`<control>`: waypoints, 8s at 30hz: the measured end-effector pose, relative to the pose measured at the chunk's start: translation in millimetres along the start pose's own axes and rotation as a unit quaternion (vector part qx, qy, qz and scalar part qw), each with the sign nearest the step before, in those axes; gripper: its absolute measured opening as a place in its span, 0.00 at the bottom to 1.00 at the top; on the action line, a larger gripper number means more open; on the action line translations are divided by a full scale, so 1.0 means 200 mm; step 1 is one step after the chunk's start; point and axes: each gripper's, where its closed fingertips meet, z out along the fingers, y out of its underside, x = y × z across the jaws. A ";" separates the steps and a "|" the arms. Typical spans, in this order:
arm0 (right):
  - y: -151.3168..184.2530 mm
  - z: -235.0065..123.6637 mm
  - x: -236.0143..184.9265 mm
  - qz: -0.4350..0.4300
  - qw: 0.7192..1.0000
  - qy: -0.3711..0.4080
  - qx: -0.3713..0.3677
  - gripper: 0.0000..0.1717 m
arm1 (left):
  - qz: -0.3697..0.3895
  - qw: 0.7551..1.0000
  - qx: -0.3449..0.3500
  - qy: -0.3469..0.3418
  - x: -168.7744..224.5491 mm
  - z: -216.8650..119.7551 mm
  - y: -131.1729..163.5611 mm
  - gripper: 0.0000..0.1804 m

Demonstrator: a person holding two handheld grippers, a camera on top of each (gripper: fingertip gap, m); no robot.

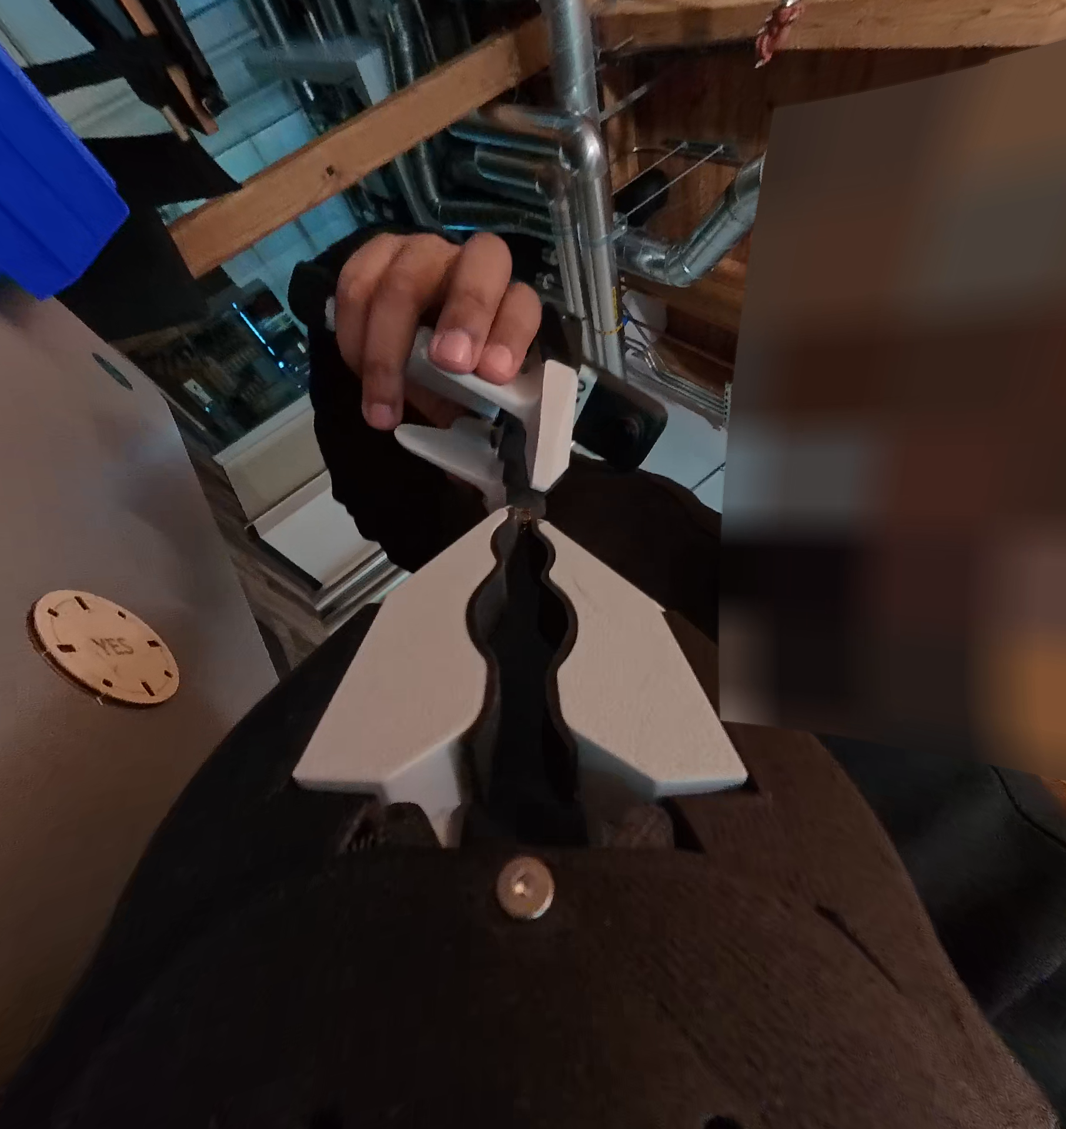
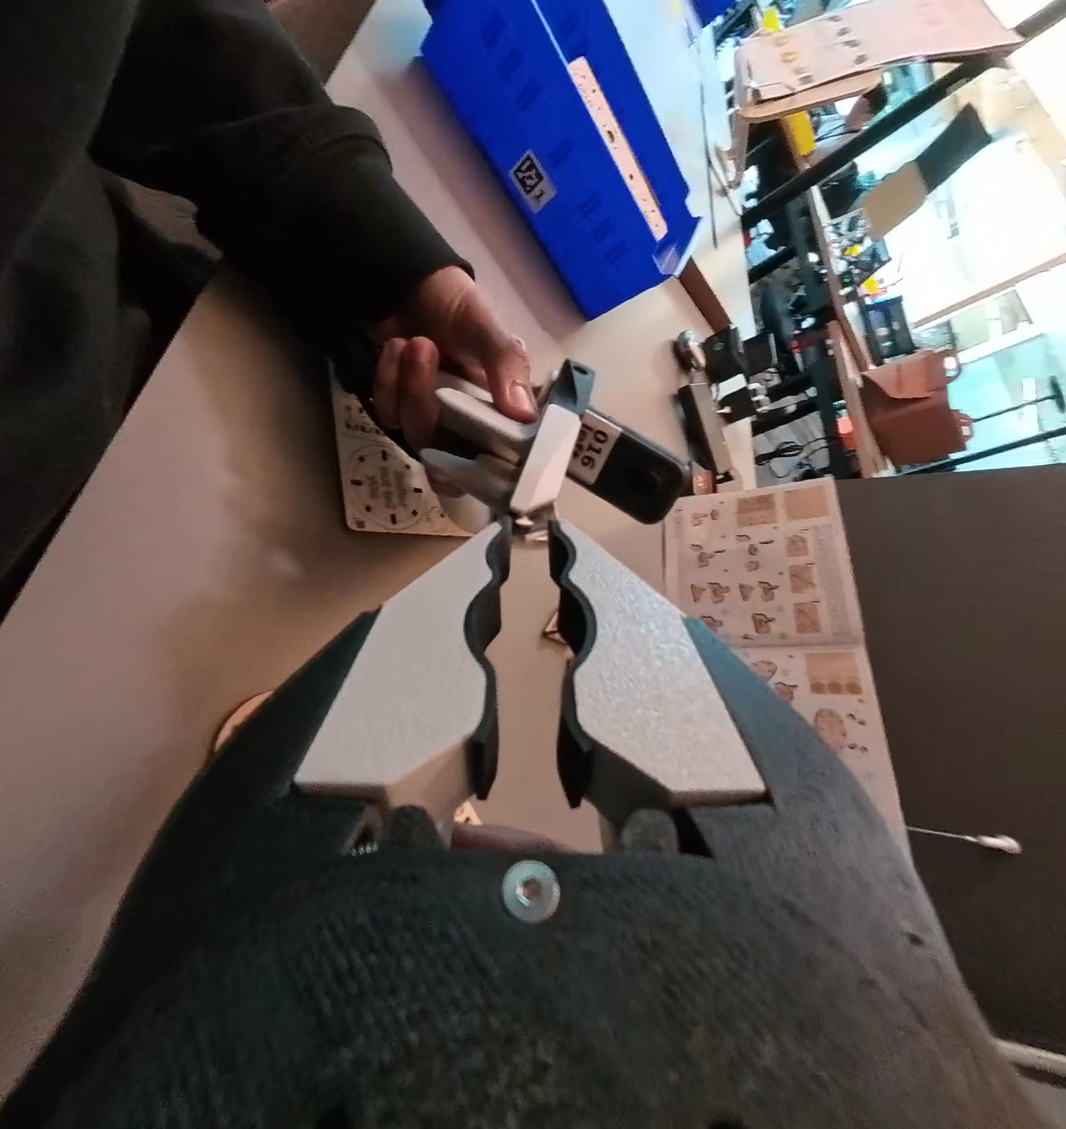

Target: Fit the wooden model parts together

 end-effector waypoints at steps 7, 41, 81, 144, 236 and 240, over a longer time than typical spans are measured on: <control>0.00 -0.01 -0.06 0.106 0.989 -0.106 0.009 0.03 | 0.000 1.000 -0.029 -0.013 -0.02 0.02 0.05 0.00; 0.75 0.19 -0.26 0.217 0.914 -0.208 -0.272 0.03 | 0.164 0.783 -0.113 -0.590 -0.68 -0.40 -0.03 0.00; 0.80 0.18 -0.29 0.094 0.872 -0.311 -0.366 0.02 | 0.131 0.797 -0.116 -0.578 -0.71 -0.39 -0.02 0.00; 0.75 0.21 -0.19 0.404 0.879 -0.090 -0.237 0.00 | 0.115 0.808 -0.105 -0.568 -0.70 -0.40 -0.01 0.00; 0.78 0.21 -0.26 0.439 0.870 -0.026 -0.225 0.00 | 0.110 0.812 -0.104 -0.564 -0.70 -0.39 -0.01 0.00; 0.81 0.17 -0.14 0.419 0.877 0.037 -0.231 0.00 | 0.113 0.810 -0.104 -0.566 -0.70 -0.39 -0.01 0.00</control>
